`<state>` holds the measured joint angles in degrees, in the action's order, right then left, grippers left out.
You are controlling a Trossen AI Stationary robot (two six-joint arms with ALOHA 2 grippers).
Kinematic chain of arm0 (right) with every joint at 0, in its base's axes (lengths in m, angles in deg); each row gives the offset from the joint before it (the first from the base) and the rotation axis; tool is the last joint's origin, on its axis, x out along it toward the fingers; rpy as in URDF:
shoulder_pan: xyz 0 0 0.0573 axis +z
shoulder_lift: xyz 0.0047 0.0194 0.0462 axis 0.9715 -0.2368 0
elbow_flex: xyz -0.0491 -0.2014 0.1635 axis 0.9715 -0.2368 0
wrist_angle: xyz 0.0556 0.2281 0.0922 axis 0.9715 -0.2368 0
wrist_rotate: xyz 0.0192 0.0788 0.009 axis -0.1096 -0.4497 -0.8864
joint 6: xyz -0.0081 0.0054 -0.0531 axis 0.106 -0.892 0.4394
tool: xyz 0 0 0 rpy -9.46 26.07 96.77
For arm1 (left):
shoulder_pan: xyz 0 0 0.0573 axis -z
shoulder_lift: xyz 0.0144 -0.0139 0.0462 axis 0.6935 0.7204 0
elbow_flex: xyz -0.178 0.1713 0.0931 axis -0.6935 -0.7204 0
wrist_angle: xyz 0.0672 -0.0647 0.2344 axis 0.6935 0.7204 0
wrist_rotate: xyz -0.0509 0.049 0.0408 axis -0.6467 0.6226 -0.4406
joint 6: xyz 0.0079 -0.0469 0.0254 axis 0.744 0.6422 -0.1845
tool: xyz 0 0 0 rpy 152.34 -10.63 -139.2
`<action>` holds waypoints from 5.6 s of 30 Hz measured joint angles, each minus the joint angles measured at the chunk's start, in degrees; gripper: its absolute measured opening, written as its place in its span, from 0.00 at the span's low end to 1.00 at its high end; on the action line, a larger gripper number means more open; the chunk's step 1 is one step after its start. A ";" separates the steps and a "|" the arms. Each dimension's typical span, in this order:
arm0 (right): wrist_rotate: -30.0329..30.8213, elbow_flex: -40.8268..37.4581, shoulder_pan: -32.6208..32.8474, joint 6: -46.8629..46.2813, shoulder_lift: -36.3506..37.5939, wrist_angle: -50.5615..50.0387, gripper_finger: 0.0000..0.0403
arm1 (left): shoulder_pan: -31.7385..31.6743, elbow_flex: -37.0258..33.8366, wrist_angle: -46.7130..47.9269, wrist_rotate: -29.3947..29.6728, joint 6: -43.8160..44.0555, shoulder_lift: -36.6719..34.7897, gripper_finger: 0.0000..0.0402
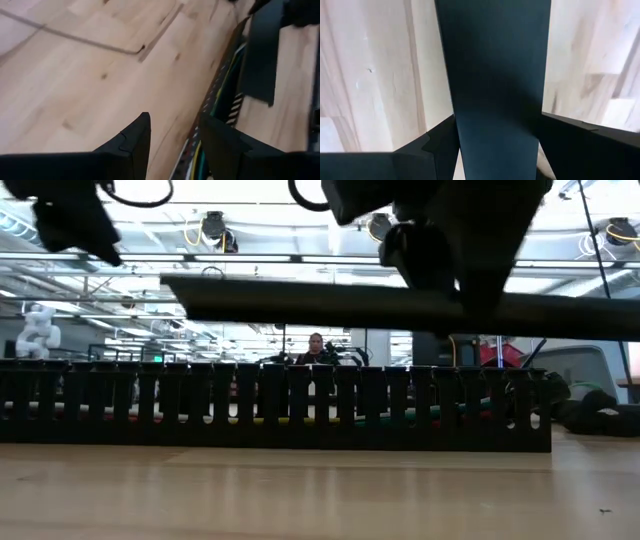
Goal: Ziptie cables
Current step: Close the black cable duct
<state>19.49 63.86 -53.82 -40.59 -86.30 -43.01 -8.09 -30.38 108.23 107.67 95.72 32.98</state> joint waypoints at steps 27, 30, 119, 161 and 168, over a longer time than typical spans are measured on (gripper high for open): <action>-0.79 -0.02 -0.75 -6.10 -2.40 6.92 0.53 | 19.90 -0.15 13.40 22.19 31.77 9.22 0.40; 0.01 -0.02 -0.75 -5.35 -2.40 6.95 0.53 | 20.36 -0.15 10.48 22.21 32.69 12.58 0.40; 0.20 -0.15 -2.50 -4.51 -4.83 12.22 0.59 | 7.00 0.02 -38.62 14.63 -0.95 41.33 0.00; -2.72 -5.18 -2.58 -4.41 -4.72 19.87 0.61 | 5.81 2.47 -38.58 17.55 -12.78 37.61 0.00; -4.35 -5.18 -2.59 -2.37 -4.67 19.63 0.67 | 5.83 2.49 -38.62 17.26 -12.79 37.05 0.01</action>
<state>15.14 58.68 -56.41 -42.96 -90.97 -23.38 -2.26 -27.89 69.60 124.93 82.92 70.03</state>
